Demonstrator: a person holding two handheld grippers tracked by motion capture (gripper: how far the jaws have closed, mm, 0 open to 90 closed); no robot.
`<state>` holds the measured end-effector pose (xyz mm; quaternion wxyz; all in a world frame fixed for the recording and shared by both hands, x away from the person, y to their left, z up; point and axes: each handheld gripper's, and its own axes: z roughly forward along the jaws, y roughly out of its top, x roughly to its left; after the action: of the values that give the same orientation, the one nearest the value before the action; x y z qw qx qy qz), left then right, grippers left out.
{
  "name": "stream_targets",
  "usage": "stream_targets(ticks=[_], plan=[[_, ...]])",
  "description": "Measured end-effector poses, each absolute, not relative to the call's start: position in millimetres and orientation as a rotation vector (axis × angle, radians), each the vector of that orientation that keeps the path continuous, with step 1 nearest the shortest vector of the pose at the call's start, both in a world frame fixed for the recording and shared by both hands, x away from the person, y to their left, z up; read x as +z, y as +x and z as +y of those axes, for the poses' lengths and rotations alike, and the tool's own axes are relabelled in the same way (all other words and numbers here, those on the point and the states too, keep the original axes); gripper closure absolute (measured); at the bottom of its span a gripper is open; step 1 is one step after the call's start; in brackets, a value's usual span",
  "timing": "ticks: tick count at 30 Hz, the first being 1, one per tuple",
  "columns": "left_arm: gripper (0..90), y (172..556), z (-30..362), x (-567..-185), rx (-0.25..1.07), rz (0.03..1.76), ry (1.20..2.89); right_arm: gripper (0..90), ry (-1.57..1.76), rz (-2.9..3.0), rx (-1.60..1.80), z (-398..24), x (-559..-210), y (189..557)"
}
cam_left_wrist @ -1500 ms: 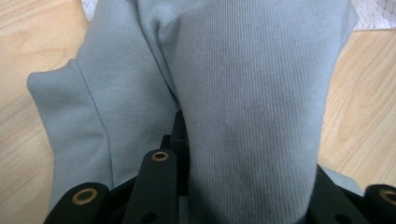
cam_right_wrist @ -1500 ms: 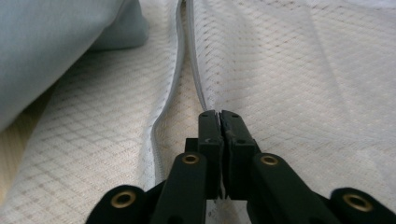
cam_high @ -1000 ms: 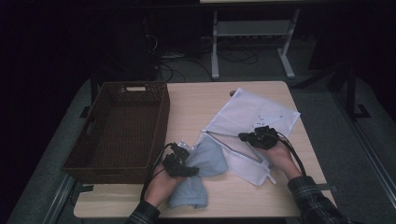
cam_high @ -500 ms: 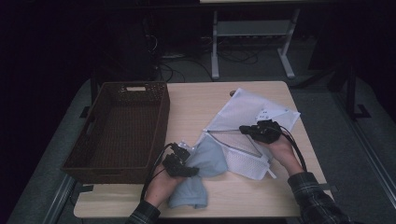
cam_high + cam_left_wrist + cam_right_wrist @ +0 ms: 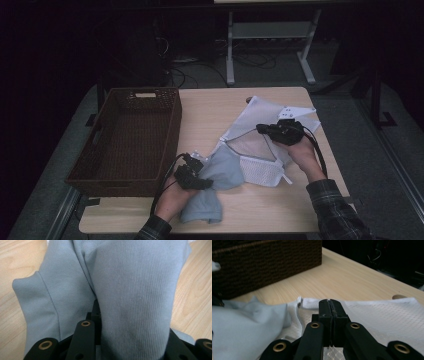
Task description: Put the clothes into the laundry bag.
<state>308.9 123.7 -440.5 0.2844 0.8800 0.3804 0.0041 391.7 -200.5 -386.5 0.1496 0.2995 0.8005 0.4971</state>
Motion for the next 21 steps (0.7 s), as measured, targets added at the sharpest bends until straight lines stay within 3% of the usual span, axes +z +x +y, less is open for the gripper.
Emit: stream_targets(ticks=[6,21], plan=[[69.6,309,124,-440,0.013,1.009,2.358,88.5,0.862,2.269,1.468,-202,-377,392],[70.1,304,114,-397,0.071,0.866,2.356,88.6,0.87,2.342,1.41,-202,-396,392]])
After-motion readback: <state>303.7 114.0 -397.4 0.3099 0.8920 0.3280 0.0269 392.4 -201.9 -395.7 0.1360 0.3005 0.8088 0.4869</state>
